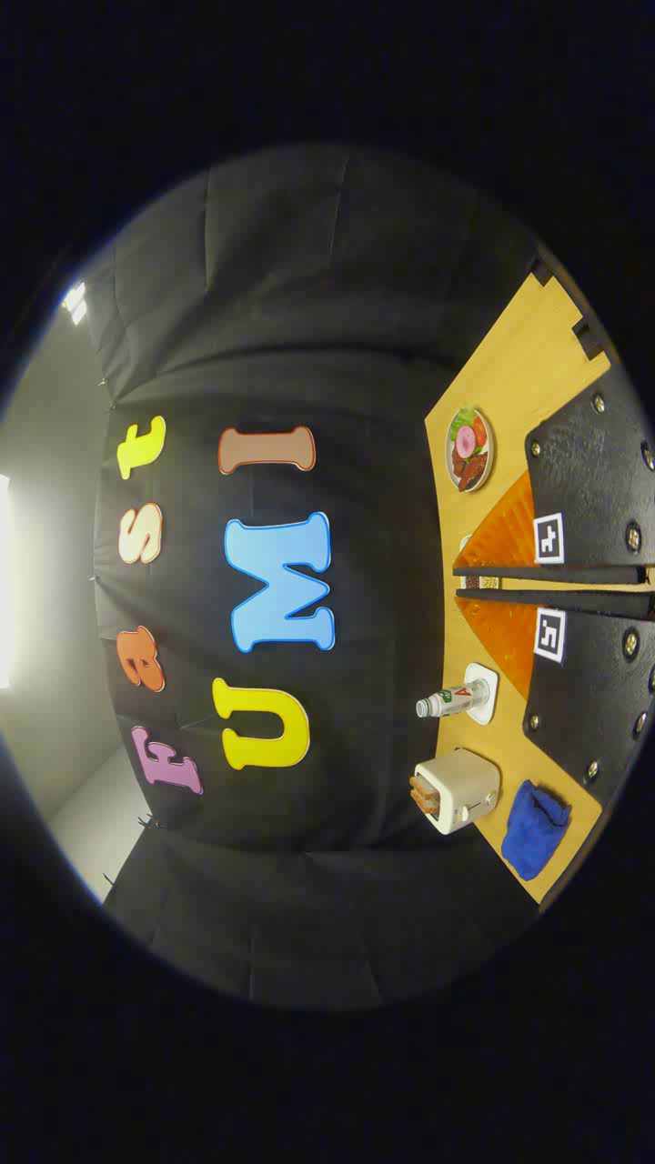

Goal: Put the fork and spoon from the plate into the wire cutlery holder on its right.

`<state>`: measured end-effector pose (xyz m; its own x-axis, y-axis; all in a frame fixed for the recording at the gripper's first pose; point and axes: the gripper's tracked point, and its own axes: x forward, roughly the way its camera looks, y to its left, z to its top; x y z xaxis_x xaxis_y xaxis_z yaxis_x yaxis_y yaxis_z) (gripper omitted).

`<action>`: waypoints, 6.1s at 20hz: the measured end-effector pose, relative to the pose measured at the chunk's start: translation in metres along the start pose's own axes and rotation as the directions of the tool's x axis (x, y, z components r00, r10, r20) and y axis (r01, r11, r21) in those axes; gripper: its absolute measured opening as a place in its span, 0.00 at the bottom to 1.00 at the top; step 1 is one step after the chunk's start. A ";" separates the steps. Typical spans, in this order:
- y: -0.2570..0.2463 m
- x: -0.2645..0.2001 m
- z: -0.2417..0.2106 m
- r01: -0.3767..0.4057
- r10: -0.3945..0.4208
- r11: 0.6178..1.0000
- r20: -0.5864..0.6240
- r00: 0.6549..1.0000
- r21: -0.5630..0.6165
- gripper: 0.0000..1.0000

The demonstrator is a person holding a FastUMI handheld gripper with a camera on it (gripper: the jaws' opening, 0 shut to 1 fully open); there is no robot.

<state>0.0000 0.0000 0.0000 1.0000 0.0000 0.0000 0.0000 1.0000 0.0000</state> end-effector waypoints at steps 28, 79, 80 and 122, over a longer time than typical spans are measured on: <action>0.035 0.019 -0.039 -0.040 0.044 0.999 -0.134 0.990 0.028 0.06; 0.134 -0.043 -0.348 -0.158 0.182 0.979 -0.913 0.365 0.131 0.26; 0.133 -0.044 -0.349 -0.160 0.182 0.978 -0.915 0.361 0.132 0.26; -0.025 -0.006 -0.216 0.179 0.129 0.916 -0.686 0.716 0.359 0.01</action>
<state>-0.0065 -0.0245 -0.2164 0.7161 0.1286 -0.6861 0.1793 0.9160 0.3588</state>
